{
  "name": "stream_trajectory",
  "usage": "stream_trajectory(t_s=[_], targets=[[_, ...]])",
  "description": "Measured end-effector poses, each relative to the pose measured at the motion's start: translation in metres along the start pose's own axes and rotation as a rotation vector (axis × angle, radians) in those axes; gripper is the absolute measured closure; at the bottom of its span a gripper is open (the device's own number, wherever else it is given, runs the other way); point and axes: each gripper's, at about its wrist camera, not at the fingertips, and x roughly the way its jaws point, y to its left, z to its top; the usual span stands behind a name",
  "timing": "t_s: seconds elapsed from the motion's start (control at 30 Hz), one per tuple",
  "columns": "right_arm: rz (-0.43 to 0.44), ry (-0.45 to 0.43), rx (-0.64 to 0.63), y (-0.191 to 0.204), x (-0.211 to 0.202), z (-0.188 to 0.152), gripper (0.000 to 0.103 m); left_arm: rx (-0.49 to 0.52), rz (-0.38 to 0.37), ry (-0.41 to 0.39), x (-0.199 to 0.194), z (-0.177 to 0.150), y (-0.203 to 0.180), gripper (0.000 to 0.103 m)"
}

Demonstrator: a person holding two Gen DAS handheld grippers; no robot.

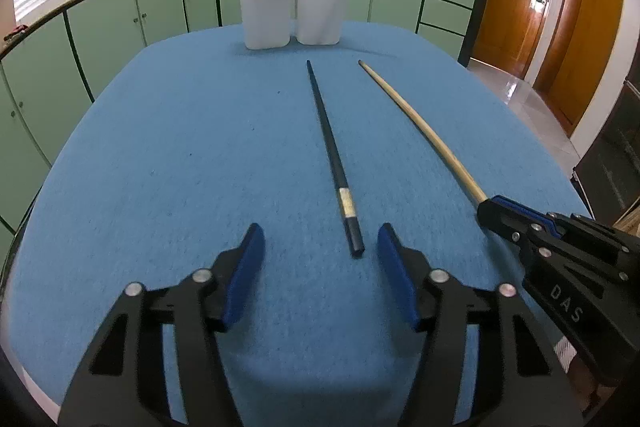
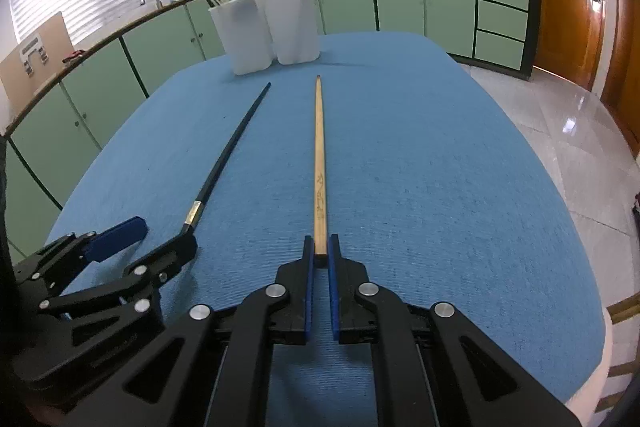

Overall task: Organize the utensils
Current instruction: 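Close the right gripper on the wooden chopstick while the left grasps the black chopstick, then lift both chopsticks and carry them over the white caddy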

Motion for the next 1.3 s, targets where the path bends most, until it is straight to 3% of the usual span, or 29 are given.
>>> stream_trajectory(t_s=[0.03, 0.27, 0.43, 0.5, 0.83, 1.1, 1.3], targets=[[0.002, 0.000, 0.004, -0.001, 0.000, 0.000, 0.097, 0.001, 0.002, -0.001, 0.001, 0.000, -0.001, 0.057], [0.008, 0.002, 0.012, -0.004, 0.002, -0.002, 0.096, 0.000, 0.040, -0.020, 0.005, -0.001, -0.008, 0.069], [0.006, -0.004, 0.011, -0.003, 0.002, -0.004, 0.096, 0.021, 0.042, -0.029, 0.005, -0.002, -0.016, 0.091], [0.008, -0.005, 0.015, -0.003, 0.002, -0.004, 0.096, 0.026, 0.037, -0.026, 0.005, -0.002, -0.018, 0.095], [0.011, -0.033, -0.001, -0.005, -0.006, -0.004, 0.096, 0.002, 0.026, -0.033, -0.003, 0.004, -0.010, 0.097], [0.021, -0.141, -0.051, -0.009, -0.050, 0.023, 0.096, 0.084, 0.103, -0.180, -0.050, 0.033, -0.005, 0.097], [0.065, -0.215, -0.055, -0.013, -0.086, 0.054, 0.096, 0.127, 0.108, -0.275, -0.086, 0.063, -0.004, 0.097]])
